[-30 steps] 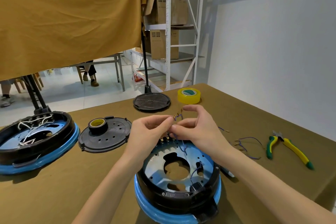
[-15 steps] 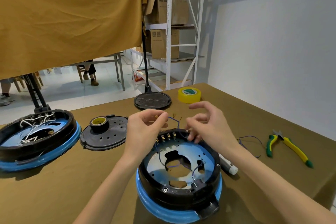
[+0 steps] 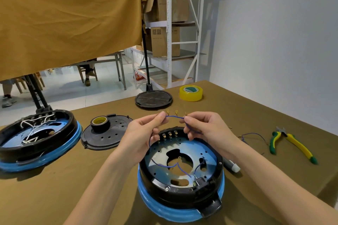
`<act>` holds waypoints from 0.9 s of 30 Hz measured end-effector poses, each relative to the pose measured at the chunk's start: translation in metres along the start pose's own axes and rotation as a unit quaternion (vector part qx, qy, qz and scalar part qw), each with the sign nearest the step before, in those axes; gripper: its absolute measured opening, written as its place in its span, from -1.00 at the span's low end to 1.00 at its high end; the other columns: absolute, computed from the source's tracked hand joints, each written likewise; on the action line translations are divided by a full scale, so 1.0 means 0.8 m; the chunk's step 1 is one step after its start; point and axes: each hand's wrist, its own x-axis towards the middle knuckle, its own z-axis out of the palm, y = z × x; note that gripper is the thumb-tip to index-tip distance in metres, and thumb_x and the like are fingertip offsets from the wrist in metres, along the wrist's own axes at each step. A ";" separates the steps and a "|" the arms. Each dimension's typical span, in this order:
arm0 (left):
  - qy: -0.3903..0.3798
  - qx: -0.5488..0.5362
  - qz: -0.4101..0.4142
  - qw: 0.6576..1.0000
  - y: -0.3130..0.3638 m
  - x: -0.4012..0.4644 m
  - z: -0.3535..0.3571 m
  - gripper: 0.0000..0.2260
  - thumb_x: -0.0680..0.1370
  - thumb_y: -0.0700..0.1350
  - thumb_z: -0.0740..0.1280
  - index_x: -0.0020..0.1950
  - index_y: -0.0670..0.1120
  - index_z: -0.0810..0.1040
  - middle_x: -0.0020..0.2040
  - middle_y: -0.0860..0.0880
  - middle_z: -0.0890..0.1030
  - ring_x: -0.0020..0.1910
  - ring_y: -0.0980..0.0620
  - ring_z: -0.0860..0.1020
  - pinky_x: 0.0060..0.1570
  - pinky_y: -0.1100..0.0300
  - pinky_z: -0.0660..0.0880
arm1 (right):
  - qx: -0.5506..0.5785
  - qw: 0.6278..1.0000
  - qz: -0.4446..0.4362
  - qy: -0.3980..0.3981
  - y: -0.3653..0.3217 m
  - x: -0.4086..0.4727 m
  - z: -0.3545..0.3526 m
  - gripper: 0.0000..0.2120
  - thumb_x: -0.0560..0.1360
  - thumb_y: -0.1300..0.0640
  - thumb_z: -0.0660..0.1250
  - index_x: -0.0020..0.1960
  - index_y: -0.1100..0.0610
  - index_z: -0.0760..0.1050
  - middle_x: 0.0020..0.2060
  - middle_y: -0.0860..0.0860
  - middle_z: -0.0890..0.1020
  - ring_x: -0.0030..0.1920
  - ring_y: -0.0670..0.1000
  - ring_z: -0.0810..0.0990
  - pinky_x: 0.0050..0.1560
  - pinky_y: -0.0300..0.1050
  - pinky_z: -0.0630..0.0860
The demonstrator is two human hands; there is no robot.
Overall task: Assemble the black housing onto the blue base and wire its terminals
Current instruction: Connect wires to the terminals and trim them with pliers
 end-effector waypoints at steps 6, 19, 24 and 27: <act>0.008 0.077 0.014 0.997 -0.010 0.003 0.000 -0.72 0.41 -0.01 0.55 -0.06 -0.21 0.73 -0.28 -0.03 0.64 -0.47 0.14 0.31 -0.55 0.34 0.24 | -0.021 1.000 0.004 -0.013 0.007 0.006 -0.005 -0.79 0.61 0.13 0.39 -0.03 0.29 0.65 -0.29 0.19 0.66 -0.36 0.09 0.60 -0.28 -0.09 0.60; 0.023 0.161 0.051 0.985 -0.013 0.008 -0.009 -0.87 0.58 -0.07 0.46 0.00 -0.10 0.77 -0.25 -0.01 0.71 -0.45 0.15 0.33 -0.48 0.34 0.28 | -0.108 0.994 -0.007 -0.009 0.022 0.037 -0.005 -0.79 0.65 0.13 0.33 -0.11 0.21 0.53 -0.31 0.16 0.72 -0.30 0.12 0.74 -0.51 -0.21 0.53; -0.002 0.172 0.038 0.984 -0.023 0.009 0.001 -0.86 0.62 -0.13 0.41 0.07 -0.15 0.73 -0.26 -0.04 0.68 -0.44 0.14 0.33 -0.50 0.34 0.29 | -0.140 0.989 0.007 0.038 0.030 0.042 -0.008 -0.79 0.66 0.13 0.33 -0.10 0.22 0.55 -0.29 0.15 0.74 -0.24 0.16 0.76 -0.46 -0.16 0.60; 0.004 0.165 0.034 0.986 -0.025 0.011 0.002 -0.88 0.61 -0.14 0.42 0.05 -0.15 0.74 -0.26 -0.07 0.69 -0.45 0.15 0.37 -0.53 0.34 0.28 | -0.087 0.995 0.037 0.023 0.026 0.037 -0.012 -0.80 0.65 0.12 0.35 -0.08 0.23 0.55 -0.26 0.17 0.74 -0.23 0.15 0.77 -0.37 -0.16 0.64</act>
